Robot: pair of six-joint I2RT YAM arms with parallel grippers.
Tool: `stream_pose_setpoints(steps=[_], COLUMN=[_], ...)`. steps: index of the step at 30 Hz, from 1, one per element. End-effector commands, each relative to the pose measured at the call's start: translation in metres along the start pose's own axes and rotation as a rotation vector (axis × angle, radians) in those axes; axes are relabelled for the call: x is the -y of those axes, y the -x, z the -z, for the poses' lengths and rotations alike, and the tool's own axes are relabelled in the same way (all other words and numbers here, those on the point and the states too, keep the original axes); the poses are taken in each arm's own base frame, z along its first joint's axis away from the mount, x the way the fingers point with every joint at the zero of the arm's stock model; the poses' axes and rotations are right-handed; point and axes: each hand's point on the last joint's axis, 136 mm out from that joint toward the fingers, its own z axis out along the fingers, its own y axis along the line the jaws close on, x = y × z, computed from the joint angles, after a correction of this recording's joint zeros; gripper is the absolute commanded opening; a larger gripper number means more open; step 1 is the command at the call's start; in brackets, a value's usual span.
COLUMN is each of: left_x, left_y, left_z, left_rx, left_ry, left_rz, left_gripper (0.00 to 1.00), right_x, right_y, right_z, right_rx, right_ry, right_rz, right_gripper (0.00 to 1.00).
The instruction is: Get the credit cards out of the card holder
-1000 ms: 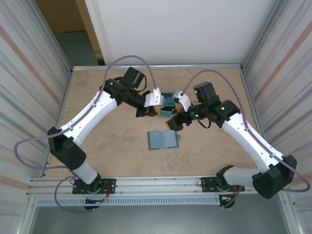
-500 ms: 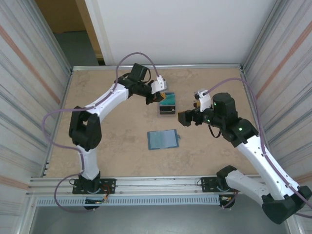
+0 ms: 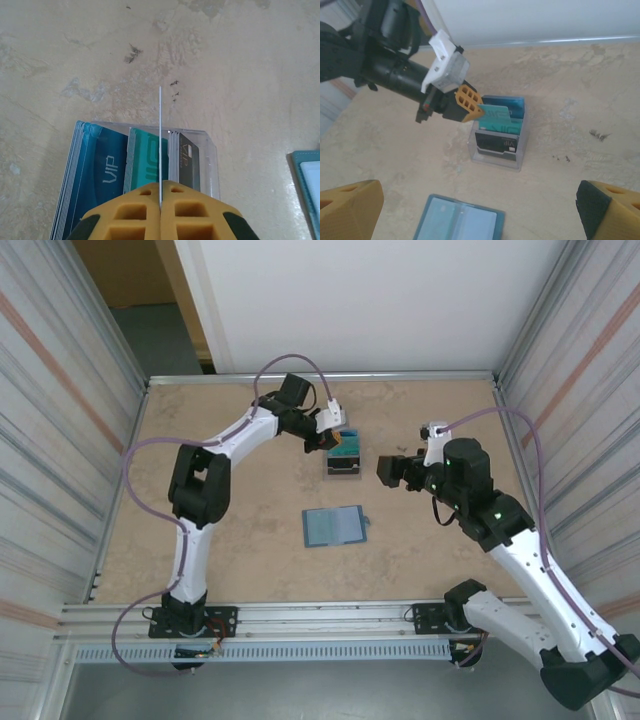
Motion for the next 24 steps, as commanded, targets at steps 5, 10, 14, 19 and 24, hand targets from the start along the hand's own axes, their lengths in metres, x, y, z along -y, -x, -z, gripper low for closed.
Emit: stream_pose_setpoints(steps=[5,10,14,19,24], left_x=[-0.011,-0.015,-0.018,-0.024,-0.025], left_y=[-0.004,-0.01,-0.011,-0.012,-0.012], left_z=[-0.009,-0.015,-0.017,-0.018,-0.02], left_rx=[0.013,0.003,0.001,0.001,0.007], left_ry=[-0.005,-0.002,0.004,0.023,0.021], left_rz=[0.0,0.001,-0.004,-0.01,-0.014], left_gripper=[0.0,0.0,0.0,0.0,0.0], right_x=[0.007,0.008,0.008,0.005,0.004], right_y=[0.007,0.005,0.0,-0.004,-0.005], right_z=[0.009,0.01,0.007,0.001,-0.002], right_rx=[0.068,0.07,0.057,0.038,0.029], right_ry=[-0.028,-0.026,-0.023,-0.004,0.005], right_rz=[-0.055,-0.06,-0.066,-0.071,-0.072], right_gripper=[0.99,0.99,0.99,0.99,0.99])
